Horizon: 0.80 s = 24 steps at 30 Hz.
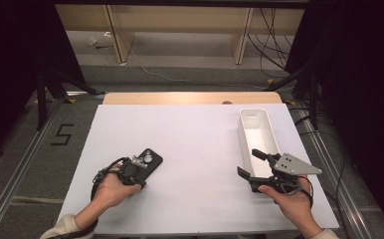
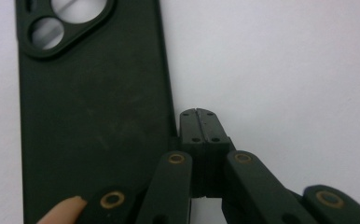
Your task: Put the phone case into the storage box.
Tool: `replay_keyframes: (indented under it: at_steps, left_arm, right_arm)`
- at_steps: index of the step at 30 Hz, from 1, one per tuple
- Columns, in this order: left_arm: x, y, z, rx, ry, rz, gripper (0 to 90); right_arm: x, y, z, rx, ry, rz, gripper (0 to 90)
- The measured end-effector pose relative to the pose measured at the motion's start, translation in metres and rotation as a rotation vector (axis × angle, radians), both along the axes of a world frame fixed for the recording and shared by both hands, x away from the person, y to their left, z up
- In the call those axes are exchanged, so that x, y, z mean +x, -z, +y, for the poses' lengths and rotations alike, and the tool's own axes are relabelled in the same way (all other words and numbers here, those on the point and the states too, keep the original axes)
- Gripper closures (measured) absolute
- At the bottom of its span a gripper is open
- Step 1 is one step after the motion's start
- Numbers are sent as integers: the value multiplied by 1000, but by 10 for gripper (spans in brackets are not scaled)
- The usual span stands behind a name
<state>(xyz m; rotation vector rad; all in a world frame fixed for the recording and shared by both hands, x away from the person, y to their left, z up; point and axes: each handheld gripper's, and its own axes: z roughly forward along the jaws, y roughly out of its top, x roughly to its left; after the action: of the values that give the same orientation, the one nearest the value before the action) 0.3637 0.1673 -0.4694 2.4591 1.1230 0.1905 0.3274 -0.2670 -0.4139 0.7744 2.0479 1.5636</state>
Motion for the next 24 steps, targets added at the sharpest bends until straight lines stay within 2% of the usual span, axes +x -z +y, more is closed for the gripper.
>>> replay_keyframes:
  at_steps: [9,13,17,19,22,23,24]
  left_arm:
    - [-1,0,8,4,-12,4,900]
    - [-1,0,8,3,-6,6,899]
    - [-1,-5,8,-14,11,-22,872]
    - [0,-10,8,-44,15,-41,811]
    - [2,-18,8,-51,14,-99,662]
    - [3,-19,9,-54,5,-114,586]
    - [5,-21,9,-55,5,-134,464]
  right_arm:
    - [0,0,0,1,-4,-7,228]
    - [0,-1,0,4,-10,-26,227]
    - [0,-1,0,1,-13,-27,226]
    - [0,-1,0,1,-14,-28,227]
    - [0,-1,0,-2,-14,-24,226]
    - [0,-1,0,-2,-15,-24,225]
    - [0,-1,0,2,-17,-28,225]
